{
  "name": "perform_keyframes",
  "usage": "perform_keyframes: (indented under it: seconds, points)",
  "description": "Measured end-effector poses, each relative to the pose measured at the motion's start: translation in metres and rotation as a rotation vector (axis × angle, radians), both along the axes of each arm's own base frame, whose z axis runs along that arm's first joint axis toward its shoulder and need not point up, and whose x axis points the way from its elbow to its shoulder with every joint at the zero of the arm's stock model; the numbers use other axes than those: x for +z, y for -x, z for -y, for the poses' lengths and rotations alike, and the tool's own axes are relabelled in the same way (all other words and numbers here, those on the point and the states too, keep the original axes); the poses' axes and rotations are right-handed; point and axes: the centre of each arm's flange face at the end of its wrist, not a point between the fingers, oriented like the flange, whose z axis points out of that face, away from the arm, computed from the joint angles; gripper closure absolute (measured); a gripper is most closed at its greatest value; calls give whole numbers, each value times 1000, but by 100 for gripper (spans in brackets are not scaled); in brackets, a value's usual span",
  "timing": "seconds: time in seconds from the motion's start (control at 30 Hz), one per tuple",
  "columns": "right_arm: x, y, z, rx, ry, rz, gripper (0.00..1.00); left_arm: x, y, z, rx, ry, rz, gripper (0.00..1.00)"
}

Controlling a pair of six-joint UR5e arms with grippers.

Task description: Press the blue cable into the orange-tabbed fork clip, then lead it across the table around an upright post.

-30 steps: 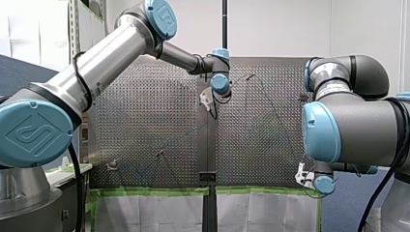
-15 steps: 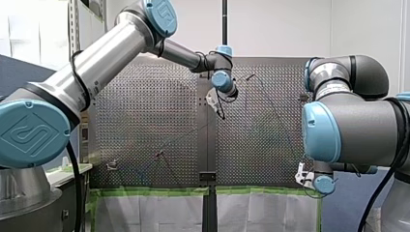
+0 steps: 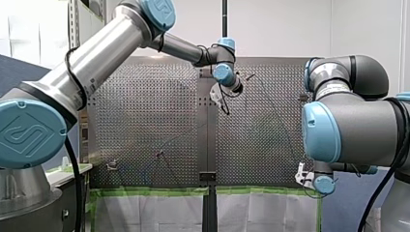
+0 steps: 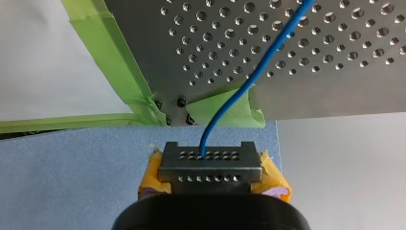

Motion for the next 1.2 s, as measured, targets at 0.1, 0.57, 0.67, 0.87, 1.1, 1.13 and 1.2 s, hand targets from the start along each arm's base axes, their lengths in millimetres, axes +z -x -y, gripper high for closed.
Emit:
perform_keyframes:
  seconds: [0.1,0.57,0.67,0.87,1.1,1.13,1.2]
  points:
    - [0,0,0,0,-1,1,100,16,8,-3,6,-9,11,0]
    - [0,6,1,-7,-7,8,100,73,53,-6,-69,-120,49,0]
    - [0,7,0,-8,-11,8,100,72,57,-6,-91,-157,42,0]
    - [-1,7,0,-9,-18,10,100,70,63,-7,-120,-228,30,0]
    - [-1,7,-1,-10,-22,14,100,74,67,-8,-164,-301,27,0]
    - [-1,7,-1,-10,-22,16,100,75,67,-8,-168,-308,30,0]
    - [-1,7,-1,-11,-22,19,100,79,68,-8,-175,-322,41,0]
